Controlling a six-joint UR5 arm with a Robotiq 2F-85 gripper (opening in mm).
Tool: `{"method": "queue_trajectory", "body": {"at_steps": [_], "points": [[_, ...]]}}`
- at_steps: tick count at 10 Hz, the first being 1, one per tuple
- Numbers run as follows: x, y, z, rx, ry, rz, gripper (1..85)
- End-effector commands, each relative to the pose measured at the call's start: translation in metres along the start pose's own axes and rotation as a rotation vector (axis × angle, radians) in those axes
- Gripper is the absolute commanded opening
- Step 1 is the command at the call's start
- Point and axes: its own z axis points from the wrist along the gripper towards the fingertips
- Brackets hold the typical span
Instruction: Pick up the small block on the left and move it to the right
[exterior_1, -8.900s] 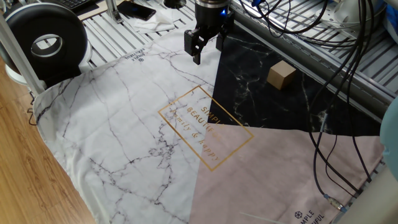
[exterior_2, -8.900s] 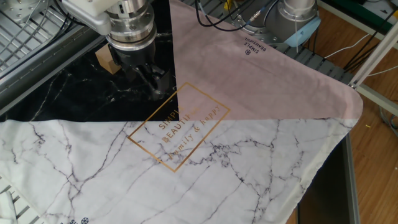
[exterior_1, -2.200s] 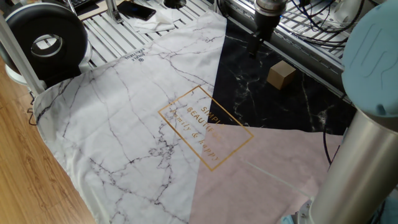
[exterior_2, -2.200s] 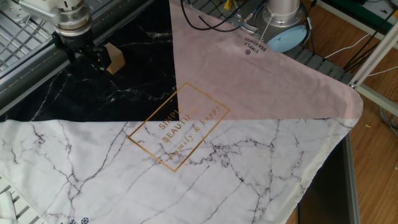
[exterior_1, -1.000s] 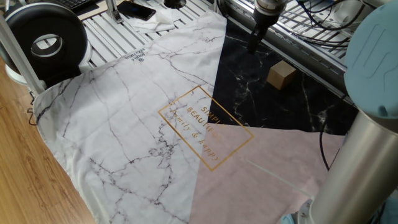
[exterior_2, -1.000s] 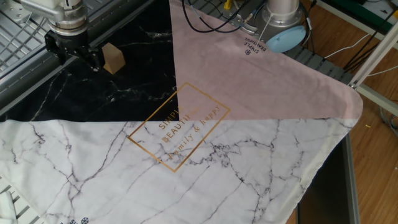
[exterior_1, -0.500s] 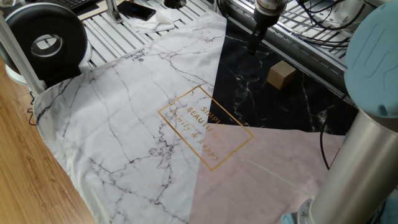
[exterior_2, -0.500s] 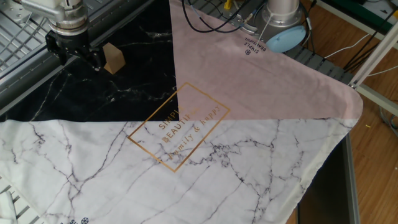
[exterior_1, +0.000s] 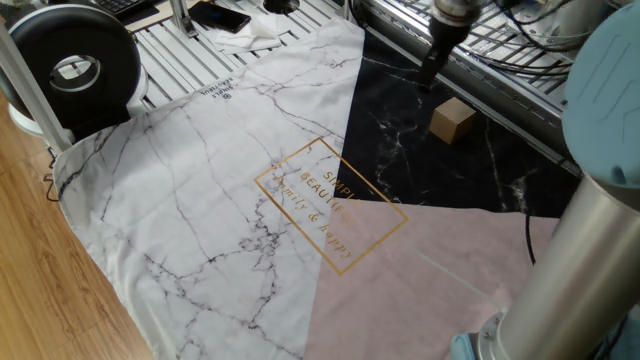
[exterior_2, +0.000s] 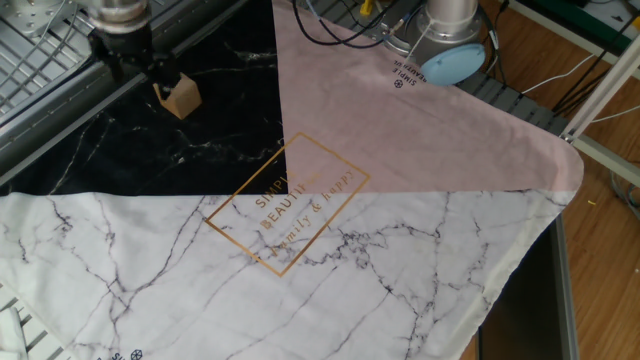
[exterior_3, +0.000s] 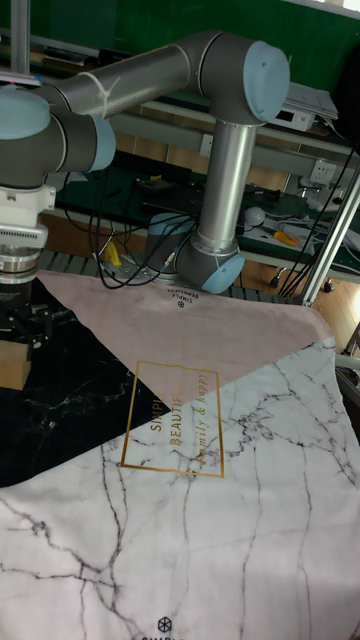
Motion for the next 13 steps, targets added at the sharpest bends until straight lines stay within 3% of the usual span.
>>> {"method": "queue_trajectory", "body": {"at_steps": [1,3,5,7,9,11,13], "points": [[0.019,0.014,0.009,0.003,-0.023,0.077,85.0],[-0.001,0.04,0.029,0.019,-0.028,0.11,85.0],[-0.005,0.017,0.031,0.034,-0.03,0.08,85.0],[0.007,-0.013,0.029,0.064,-0.015,0.075,85.0],[0.015,-0.002,0.035,-0.005,-0.031,0.133,85.0],[0.021,0.002,0.038,0.022,-0.033,0.161,85.0],[0.02,0.023,0.04,0.009,-0.042,0.188,85.0]]}}
